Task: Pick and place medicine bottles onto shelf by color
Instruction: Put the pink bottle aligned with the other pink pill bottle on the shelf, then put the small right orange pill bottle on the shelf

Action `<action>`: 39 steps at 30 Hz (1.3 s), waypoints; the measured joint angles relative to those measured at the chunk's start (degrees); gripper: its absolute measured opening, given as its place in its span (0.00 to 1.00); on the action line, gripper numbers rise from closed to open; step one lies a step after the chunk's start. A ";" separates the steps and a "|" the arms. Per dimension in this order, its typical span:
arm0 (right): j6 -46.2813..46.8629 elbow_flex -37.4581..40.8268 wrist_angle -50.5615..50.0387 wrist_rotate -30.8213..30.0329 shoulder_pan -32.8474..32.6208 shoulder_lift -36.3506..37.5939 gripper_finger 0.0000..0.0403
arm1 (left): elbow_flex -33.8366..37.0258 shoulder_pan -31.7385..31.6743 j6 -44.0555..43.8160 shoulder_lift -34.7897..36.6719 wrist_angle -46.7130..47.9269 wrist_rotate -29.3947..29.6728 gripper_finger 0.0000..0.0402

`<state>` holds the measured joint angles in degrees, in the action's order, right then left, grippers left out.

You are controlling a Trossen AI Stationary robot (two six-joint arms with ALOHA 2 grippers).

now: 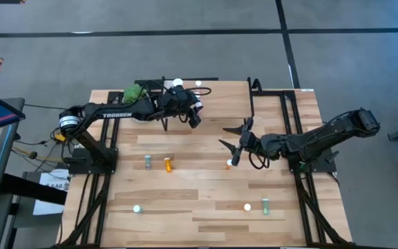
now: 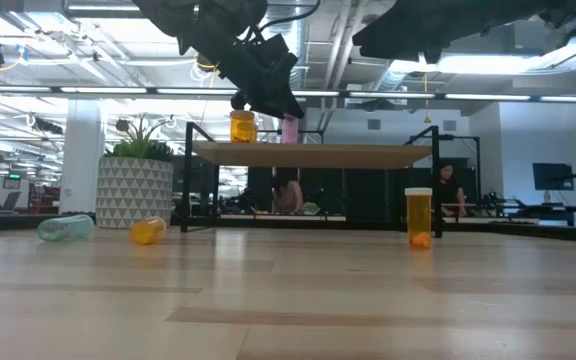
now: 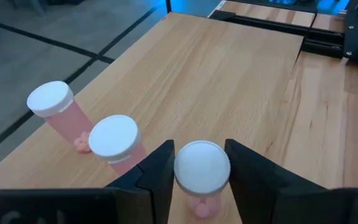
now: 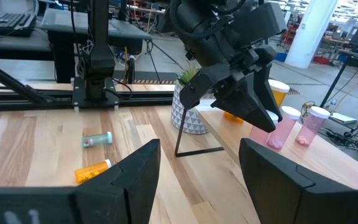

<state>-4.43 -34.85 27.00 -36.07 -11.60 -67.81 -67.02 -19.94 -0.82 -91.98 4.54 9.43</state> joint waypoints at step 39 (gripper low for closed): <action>10.95 0.00 -19.33 0.34 -9.25 8.99 0.59 | 14.20 28.58 7.84 27.43 -16.70 12.84 0.52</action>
<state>6.53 -34.85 7.68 -35.74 -20.85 -58.82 -52.82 8.64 7.02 -64.56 -12.16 22.27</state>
